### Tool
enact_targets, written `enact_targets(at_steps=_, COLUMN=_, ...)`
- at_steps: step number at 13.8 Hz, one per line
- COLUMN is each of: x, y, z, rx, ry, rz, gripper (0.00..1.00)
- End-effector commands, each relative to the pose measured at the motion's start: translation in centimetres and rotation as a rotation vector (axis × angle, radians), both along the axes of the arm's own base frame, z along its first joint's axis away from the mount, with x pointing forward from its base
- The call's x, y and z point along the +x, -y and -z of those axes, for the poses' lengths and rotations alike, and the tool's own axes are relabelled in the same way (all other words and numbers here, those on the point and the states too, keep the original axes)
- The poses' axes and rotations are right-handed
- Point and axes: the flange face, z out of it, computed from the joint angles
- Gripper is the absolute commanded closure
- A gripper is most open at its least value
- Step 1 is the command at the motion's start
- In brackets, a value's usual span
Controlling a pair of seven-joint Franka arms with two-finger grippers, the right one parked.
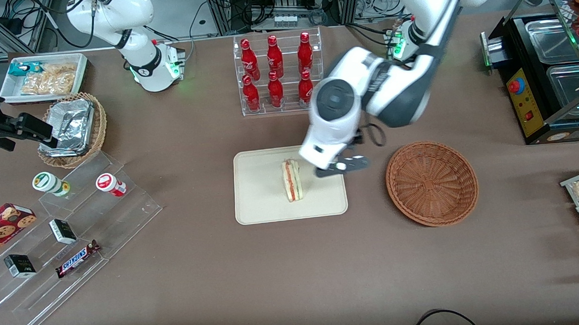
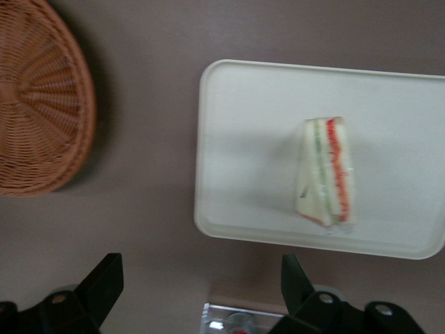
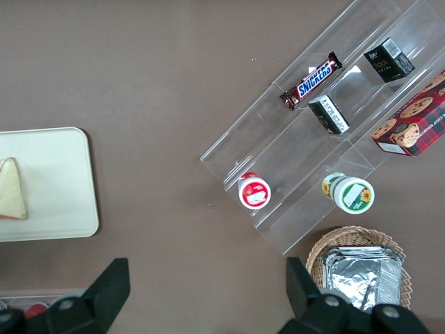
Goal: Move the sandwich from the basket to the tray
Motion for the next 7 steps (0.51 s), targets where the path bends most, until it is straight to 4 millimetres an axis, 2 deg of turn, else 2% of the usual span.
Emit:
enact_targets(at_steps=1, x=1.1, y=-6.7, z=-1.8, rx=0.012, ry=-0.057, rz=0.045, gripper=0.00)
enact_targets(at_steps=3, x=2.1, y=-12.4, z=-4.0, rx=0.000, ry=-0.059, rz=0.056, gripper=0.00)
enact_targets(at_steps=6, x=1.1, y=-21.7, z=-7.6, rx=0.014, ry=-0.048, rz=0.183, gripper=0.00)
enact_targets(at_steps=7, x=0.7, y=-24.0, z=-8.5, rx=0.002, ry=-0.045, rz=0.200, gripper=0.00)
